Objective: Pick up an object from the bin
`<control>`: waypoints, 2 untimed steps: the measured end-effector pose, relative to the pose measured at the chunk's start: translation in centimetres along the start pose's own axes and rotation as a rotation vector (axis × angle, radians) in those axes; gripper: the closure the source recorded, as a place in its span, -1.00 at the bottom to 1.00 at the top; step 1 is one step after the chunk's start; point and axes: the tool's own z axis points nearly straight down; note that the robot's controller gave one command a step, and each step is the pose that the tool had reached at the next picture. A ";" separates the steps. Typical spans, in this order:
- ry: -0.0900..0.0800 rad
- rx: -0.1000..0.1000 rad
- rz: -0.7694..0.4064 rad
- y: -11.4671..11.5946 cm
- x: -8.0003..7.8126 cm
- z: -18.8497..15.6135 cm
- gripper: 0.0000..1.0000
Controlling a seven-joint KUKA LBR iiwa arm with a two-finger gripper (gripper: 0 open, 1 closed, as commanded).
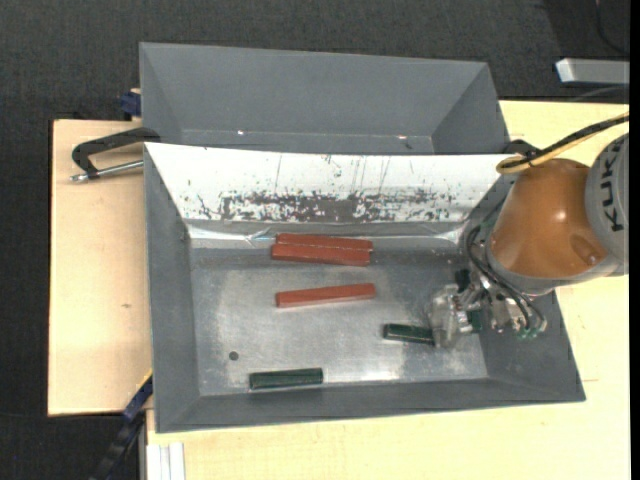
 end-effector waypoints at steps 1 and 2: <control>0.000 0.000 0.000 0.0 0.0 0.0 -1.00; 0.000 0.000 0.000 0.0 0.0 0.0 -1.00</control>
Offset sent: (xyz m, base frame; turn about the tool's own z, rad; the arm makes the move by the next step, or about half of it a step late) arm 0.0000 0.0000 0.0000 0.0000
